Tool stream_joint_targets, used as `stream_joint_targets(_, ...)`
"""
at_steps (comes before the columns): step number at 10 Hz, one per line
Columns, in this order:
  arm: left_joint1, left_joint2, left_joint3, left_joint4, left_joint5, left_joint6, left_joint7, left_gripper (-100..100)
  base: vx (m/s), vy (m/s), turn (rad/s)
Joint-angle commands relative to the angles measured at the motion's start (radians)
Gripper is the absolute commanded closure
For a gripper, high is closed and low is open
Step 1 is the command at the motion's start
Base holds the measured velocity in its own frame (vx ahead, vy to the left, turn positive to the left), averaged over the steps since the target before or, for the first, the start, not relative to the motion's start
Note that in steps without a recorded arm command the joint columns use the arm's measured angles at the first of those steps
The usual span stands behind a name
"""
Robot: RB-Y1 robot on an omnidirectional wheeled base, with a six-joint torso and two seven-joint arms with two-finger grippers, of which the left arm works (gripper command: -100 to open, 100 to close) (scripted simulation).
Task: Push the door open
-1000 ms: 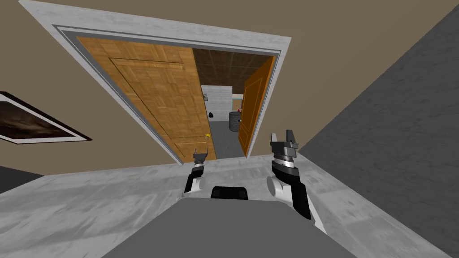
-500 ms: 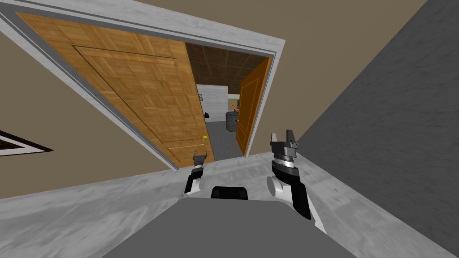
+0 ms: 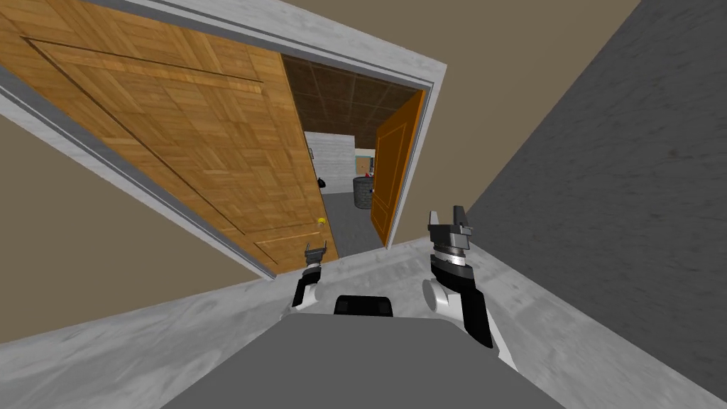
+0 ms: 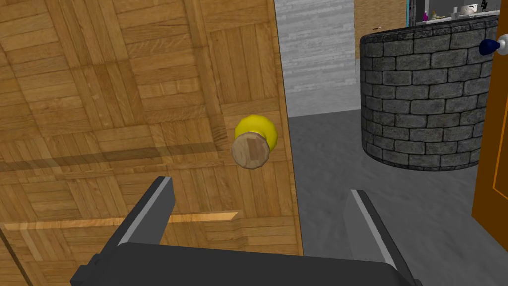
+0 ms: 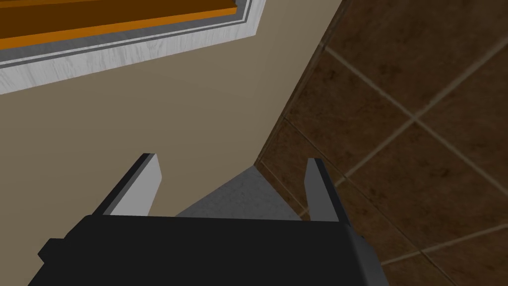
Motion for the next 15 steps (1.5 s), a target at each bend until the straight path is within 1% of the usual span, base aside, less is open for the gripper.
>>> stream_joint_targets(1,-0.018,0.006,-0.004,0.050,0.024,-0.013,0.033,-100,0.033,0.075,-0.190)
stream_joint_targets(3,-0.037,0.014,-0.009,0.106,0.056,-0.027,0.072,-100,0.034,0.083,-0.171)
stream_joint_targets(7,-0.070,0.027,-0.018,0.204,0.112,-0.050,0.139,-100,0.044,0.095,-0.145)
stream_joint_targets(9,-0.083,0.032,-0.022,0.243,0.134,-0.059,0.165,-100,0.026,0.072,-0.115)
stream_joint_targets(10,-0.096,0.038,-0.025,0.282,0.156,-0.068,0.192,-100,0.029,0.080,-0.208)
stream_joint_targets(11,-0.100,0.039,-0.027,0.295,0.163,-0.071,0.201,-100,0.031,0.099,-0.140)
stream_joint_targets(12,-0.109,0.043,-0.029,0.322,0.179,-0.078,0.220,-100,0.024,0.096,-0.113)
stream_joint_targets(14,-0.118,0.047,-0.032,0.349,0.194,-0.084,0.238,-100,0.027,0.072,-0.086)
stream_joint_targets(15,-0.114,0.047,-0.029,0.336,0.190,-0.078,0.229,-100,0.009,0.027,-0.012)
